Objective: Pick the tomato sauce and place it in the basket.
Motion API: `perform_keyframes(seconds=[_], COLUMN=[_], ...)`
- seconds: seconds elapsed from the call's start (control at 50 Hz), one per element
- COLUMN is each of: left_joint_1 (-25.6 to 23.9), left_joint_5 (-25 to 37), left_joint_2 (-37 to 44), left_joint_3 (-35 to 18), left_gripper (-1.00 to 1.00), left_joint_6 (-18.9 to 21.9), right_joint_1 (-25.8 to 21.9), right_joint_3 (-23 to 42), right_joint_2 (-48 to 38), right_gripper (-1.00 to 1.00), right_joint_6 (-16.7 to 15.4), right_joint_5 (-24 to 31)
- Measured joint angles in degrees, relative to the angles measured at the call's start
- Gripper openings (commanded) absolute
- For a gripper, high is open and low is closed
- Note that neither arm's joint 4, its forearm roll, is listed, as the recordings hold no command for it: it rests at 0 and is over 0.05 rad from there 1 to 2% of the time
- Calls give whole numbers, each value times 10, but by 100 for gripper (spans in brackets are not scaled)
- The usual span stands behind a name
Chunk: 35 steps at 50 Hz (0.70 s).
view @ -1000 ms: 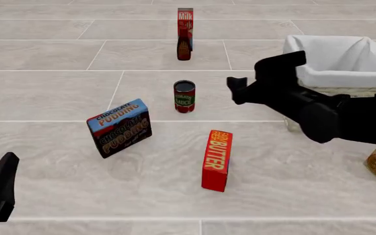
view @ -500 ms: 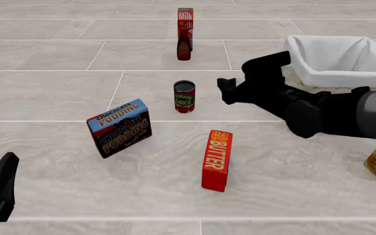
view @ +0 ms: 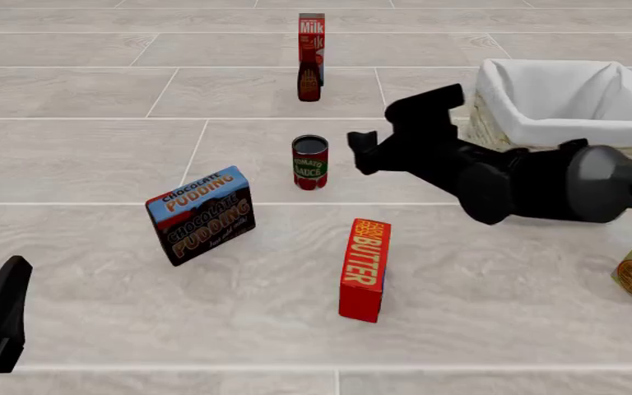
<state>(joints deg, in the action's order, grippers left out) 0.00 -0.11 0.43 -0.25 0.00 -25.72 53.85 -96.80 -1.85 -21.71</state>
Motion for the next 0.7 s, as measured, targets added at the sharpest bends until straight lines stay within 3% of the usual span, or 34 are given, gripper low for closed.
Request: perform_keyframes(seconds=[0.7], left_joint_1=[0], left_joint_5=[0], left_joint_2=[0], left_joint_3=[0], left_gripper=[100], left_joint_6=[0], right_joint_1=[-7], right_joint_3=[47], right_joint_2=[-59], right_gripper=[100], right_joint_6=[-9], right_joint_5=[-1])
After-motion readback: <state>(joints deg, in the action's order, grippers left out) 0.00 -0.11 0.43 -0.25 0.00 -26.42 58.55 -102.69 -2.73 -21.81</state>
